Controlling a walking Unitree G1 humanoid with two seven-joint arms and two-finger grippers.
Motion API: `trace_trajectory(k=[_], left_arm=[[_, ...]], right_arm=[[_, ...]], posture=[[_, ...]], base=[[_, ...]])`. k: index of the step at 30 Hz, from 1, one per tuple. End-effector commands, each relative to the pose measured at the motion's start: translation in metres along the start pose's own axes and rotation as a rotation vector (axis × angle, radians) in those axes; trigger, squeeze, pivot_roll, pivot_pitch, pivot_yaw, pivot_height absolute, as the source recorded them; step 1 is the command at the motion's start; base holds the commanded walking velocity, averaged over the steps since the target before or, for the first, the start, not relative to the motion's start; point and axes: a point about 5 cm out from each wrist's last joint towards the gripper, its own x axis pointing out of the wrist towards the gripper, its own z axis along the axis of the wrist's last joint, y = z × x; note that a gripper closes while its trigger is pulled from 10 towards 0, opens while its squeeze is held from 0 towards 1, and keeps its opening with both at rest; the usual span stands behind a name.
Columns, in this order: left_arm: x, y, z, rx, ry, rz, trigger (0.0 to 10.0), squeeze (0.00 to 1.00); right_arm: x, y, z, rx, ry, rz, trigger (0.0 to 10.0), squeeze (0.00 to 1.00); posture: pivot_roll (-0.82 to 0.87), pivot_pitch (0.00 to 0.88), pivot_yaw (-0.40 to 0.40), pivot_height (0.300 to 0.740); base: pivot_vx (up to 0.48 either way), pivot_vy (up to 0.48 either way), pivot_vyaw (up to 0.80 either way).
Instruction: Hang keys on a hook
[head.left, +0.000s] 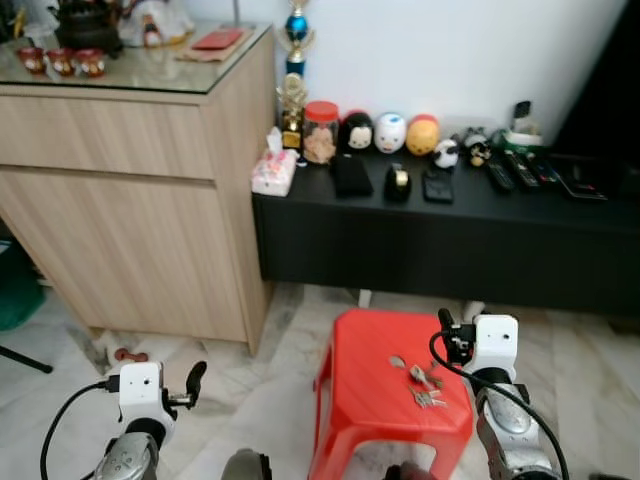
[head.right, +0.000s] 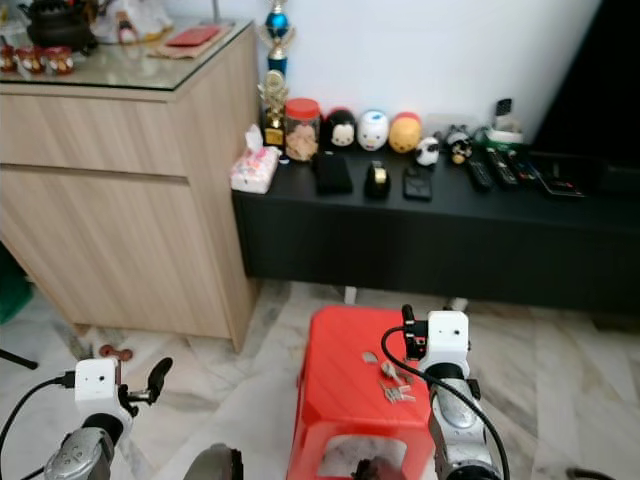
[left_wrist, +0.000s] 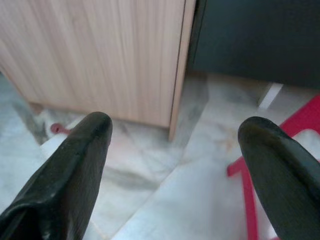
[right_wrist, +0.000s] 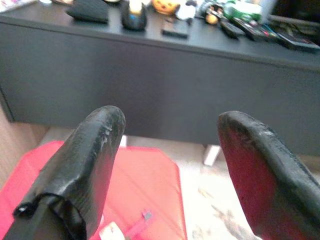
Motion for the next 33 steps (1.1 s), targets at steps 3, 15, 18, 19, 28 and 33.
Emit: trace_trajectory(k=[3,15,18,19,28,33], left_arm=[[-0.004,0.002,-0.006,-0.009,0.021,0.009,10.0,0.00],[0.002,0.002,-0.005,0.001,0.026,0.013,10.0,0.00],[0.003,0.002,-0.007,0.000,0.042,0.017,10.0,0.00],[0.003,0.002,-0.007,-0.004,0.044,0.023,10.0,0.00],[0.005,0.000,-0.006,-0.011,0.043,0.022,10.0,0.00],[0.005,0.001,-0.006,0.006,0.047,0.016,10.0,0.00]], right_arm=[[0.006,0.004,0.006,0.001,-0.005,0.016,10.0,0.00],[0.006,0.009,-0.003,0.028,0.074,0.040,10.0,0.00],[0.005,0.007,-0.009,0.023,0.117,0.029,10.0,0.00],[0.005,0.007,-0.009,0.029,0.120,0.028,10.0,0.00],[0.005,0.008,-0.013,0.019,0.156,0.028,10.0,0.00],[0.002,0.008,-0.020,0.001,0.210,0.034,10.0,0.00]], posture=[[0.13,0.000,-0.038,0.627],[0.14,0.000,-0.042,0.627],[0.14,0.000,-0.044,0.627],[0.14,0.000,-0.042,0.627],[0.14,0.000,-0.043,0.627],[0.14,0.000,-0.042,0.627]], base=[[0.000,0.000,0.00],[0.000,0.000,0.00],[0.175,0.000,0.00],[0.277,0.000,0.00],[0.307,0.000,0.00],[0.325,0.000,0.00]])
